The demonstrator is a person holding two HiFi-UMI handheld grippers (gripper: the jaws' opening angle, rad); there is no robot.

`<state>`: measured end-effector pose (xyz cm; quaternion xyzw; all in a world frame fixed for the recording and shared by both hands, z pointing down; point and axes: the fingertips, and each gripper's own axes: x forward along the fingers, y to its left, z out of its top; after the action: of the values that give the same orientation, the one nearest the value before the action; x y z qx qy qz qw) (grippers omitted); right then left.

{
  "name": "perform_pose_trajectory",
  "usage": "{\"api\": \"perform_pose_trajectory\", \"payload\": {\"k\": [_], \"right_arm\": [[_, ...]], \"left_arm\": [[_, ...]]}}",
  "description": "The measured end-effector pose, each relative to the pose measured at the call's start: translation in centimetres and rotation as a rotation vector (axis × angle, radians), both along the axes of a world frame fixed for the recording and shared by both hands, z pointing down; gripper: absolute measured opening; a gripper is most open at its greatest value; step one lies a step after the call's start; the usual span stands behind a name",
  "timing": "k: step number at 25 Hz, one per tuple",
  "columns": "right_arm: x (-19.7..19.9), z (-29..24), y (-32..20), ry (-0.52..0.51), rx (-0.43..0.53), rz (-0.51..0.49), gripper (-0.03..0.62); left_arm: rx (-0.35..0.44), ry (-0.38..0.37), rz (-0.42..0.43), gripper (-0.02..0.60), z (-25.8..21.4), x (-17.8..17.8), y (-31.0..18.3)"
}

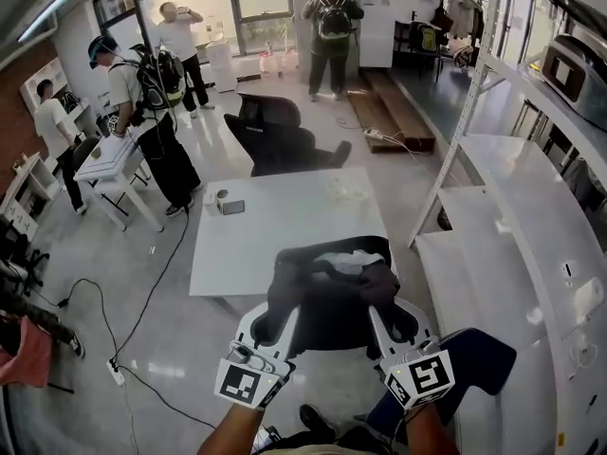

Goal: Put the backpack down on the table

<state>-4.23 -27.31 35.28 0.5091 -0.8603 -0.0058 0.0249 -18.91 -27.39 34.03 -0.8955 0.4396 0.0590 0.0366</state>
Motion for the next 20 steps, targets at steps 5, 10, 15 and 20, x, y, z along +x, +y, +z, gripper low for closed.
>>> {"api": "perform_pose_trajectory", "payload": {"k": [5,10,15,20], "right_arm": [[-4.8,-0.7,-5.7,-0.018,0.008,-0.058,0.097],[-8.4,-0.8,-11.5,-0.036,0.002,-0.099,0.097],[-11.7,-0.1,-18.2,-0.044,-0.002,-0.163,0.097],[-13.1,0.7,-26.0,-0.067,-0.037,-0.194,0.097]], "left_arm": [[0.018,0.026,-0.085,0.061,-1.0,-4.8,-5.2],[0.029,0.043,-0.139,0.061,-1.4,-8.4,-10.7],[0.005,0.064,-0.193,0.061,-0.5,-12.0,-17.3],[-0.022,0.09,-0.226,0.061,0.4,-13.6,-24.4]]}}
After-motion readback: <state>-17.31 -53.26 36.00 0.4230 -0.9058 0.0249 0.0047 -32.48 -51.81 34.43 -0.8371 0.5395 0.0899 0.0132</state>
